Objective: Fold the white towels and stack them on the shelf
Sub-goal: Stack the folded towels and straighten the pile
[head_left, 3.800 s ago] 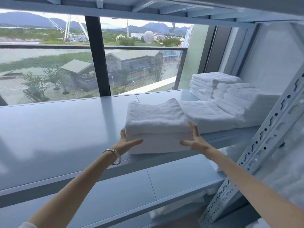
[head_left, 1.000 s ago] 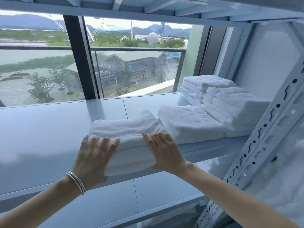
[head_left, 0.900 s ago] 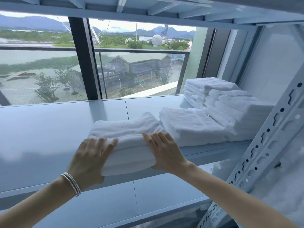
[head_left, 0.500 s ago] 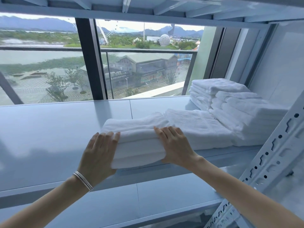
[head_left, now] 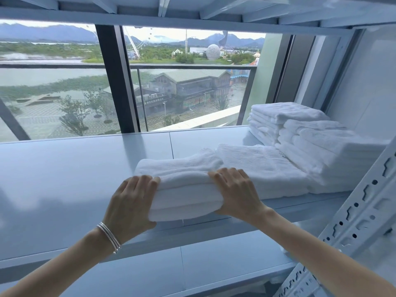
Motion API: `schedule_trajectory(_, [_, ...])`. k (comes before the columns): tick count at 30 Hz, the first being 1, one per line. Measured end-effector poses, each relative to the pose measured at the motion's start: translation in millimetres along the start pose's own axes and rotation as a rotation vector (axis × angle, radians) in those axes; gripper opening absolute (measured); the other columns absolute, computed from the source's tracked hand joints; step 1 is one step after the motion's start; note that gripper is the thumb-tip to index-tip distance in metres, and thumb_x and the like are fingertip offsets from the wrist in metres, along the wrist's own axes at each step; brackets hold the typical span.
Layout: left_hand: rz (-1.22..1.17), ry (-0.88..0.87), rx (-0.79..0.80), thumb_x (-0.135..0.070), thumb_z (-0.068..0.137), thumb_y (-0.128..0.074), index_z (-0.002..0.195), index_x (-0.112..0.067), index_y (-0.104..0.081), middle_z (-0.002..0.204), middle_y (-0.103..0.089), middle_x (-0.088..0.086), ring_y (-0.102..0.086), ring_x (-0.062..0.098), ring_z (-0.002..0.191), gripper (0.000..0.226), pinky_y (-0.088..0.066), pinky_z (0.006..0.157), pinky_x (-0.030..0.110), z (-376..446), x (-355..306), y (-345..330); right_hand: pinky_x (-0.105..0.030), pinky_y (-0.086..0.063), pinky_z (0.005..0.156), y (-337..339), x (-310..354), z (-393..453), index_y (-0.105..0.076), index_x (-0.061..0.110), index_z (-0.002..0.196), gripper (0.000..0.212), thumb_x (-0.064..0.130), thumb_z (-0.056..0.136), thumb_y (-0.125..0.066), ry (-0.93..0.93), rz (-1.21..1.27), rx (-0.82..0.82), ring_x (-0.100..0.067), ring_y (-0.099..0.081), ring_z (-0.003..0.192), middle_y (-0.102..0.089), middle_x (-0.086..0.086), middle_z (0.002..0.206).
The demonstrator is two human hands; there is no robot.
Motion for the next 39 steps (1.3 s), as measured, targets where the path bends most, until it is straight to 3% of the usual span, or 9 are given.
schedule_trajectory(4, [0.042,0.013,-0.035,-0.034,0.025,-0.086,0.104,-0.006,-0.057,0.089,-0.060,0.013,-0.058,0.031,0.073,0.089,-0.051,0.068,0.039,55,21,30,-0.033,-0.046,0.067,31,-27,47,-0.047,0.017,0.111,0.093,0.049,0.031,-0.084,-0.008,-0.025,-0.043,-0.027,-0.058,0.072,-0.061,-0.006,0.092])
schedule_trajectory(12, [0.122,-0.097,-0.209,-0.032,0.044,-0.086,0.119,-0.001,-0.051,0.106,-0.057,0.021,-0.055,0.037,0.093,0.088,-0.044,0.084,0.045,230,13,72,-0.040,-0.046,0.072,112,-142,127,-0.050,0.010,0.115,0.093,0.040,0.036,-0.088,-0.165,-0.260,-0.181,-0.036,-0.059,0.077,-0.060,-0.017,0.097])
schedule_trajectory(17, [0.149,-0.230,-0.532,-0.026,0.051,-0.074,0.112,-0.002,-0.051,0.100,-0.060,0.018,-0.057,0.033,0.085,0.070,-0.042,0.079,0.039,300,-29,96,-0.037,-0.042,0.070,162,-201,121,-0.051,0.010,0.114,0.086,0.035,0.040,-0.087,-0.264,-0.495,-0.370,-0.034,-0.057,0.081,-0.061,-0.013,0.102])
schedule_trajectory(22, [-0.008,-0.262,-0.885,-0.006,0.066,-0.059,0.112,-0.006,-0.054,0.100,-0.062,0.015,-0.054,0.032,0.091,0.046,-0.043,0.093,0.041,286,-67,68,-0.035,-0.036,0.074,157,-206,72,-0.049,0.014,0.112,0.056,0.019,0.060,-0.068,-0.248,-0.586,-0.602,-0.030,-0.056,0.090,-0.062,-0.009,0.101])
schedule_trajectory(24, [-0.103,-0.295,-0.831,-0.007,0.068,-0.064,0.113,-0.006,-0.052,0.101,-0.063,0.015,-0.055,0.032,0.095,0.047,-0.041,0.098,0.044,256,-84,14,-0.036,-0.035,0.073,118,-199,30,-0.047,0.015,0.112,0.056,0.011,0.059,-0.065,-0.261,-0.542,-0.535,-0.030,-0.053,0.091,-0.062,-0.009,0.100])
schedule_trajectory(27, [-0.167,-0.384,-0.453,-0.025,0.051,-0.076,0.117,-0.004,-0.046,0.104,-0.062,0.015,-0.051,0.031,0.099,0.075,-0.032,0.105,0.043,206,-120,-84,-0.037,-0.035,0.069,27,-188,-33,-0.044,0.017,0.115,0.082,0.026,0.043,-0.083,-0.306,-0.408,-0.200,-0.029,-0.051,0.091,-0.060,-0.007,0.103])
schedule_trajectory(29, [-0.212,-0.409,-0.279,-0.030,0.048,-0.076,0.118,-0.005,-0.045,0.106,-0.061,0.013,-0.050,0.030,0.100,0.080,-0.029,0.107,0.041,183,-133,-120,-0.038,-0.038,0.072,-14,-184,-59,-0.044,0.017,0.117,0.094,0.030,0.034,-0.086,-0.378,-0.329,-0.041,-0.031,-0.054,0.096,-0.060,-0.006,0.106])
schedule_trajectory(39, [-0.225,-0.464,-0.307,-0.035,0.050,-0.071,0.119,-0.009,-0.049,0.107,-0.061,0.008,-0.056,0.027,0.100,0.077,-0.035,0.104,0.045,199,-115,-98,-0.041,-0.038,0.084,6,-177,-55,-0.037,0.015,0.131,0.116,0.048,0.032,-0.089,-0.412,-0.305,0.028,-0.030,-0.054,0.105,-0.056,-0.009,0.118])
Point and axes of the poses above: each hand's wrist, its own z-axis towards the middle knuckle, its own y-axis out of the back of the hand, x = y × z, the point moved 8 cm from there along z, towards the middle knuckle
